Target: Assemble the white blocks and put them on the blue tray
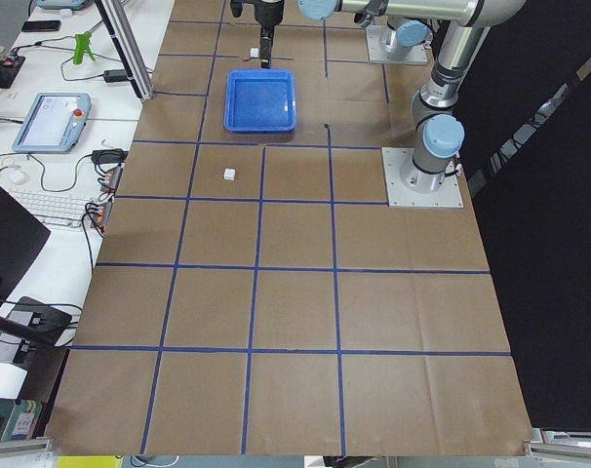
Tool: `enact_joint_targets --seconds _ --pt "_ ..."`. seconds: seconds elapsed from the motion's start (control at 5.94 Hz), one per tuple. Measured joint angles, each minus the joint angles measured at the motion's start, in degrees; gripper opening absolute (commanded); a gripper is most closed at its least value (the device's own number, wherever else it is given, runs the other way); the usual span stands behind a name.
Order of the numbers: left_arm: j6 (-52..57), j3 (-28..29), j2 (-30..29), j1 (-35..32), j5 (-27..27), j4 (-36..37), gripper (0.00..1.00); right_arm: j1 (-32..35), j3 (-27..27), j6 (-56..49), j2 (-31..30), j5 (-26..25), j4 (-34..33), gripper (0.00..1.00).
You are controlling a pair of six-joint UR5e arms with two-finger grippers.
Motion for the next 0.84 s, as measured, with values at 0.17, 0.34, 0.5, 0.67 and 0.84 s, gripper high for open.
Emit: enact_joint_targets --seconds 0.17,0.34,0.5,0.67,0.84 --pt "0.1 -0.2 0.0 0.6 -0.1 0.1 0.99 -0.1 0.0 -3.0 0.1 0.2 0.0 1.0" --pt "0.4 -0.3 0.0 1.2 -0.2 0.3 0.99 -0.2 0.0 -8.6 0.2 0.2 0.0 1.0" --pt "0.7 -0.4 0.0 1.8 -0.4 0.5 0.99 -0.3 0.0 -16.3 0.4 0.3 -0.4 1.0" --pt "1.1 -1.5 -0.5 3.5 -0.7 0.7 0.99 -0.4 0.0 -25.7 0.6 0.0 -2.1 1.0" --pt "2.0 -3.6 -2.0 5.9 -0.8 2.3 0.99 -0.4 0.0 -34.8 1.1 -0.3 -4.3 1.0"
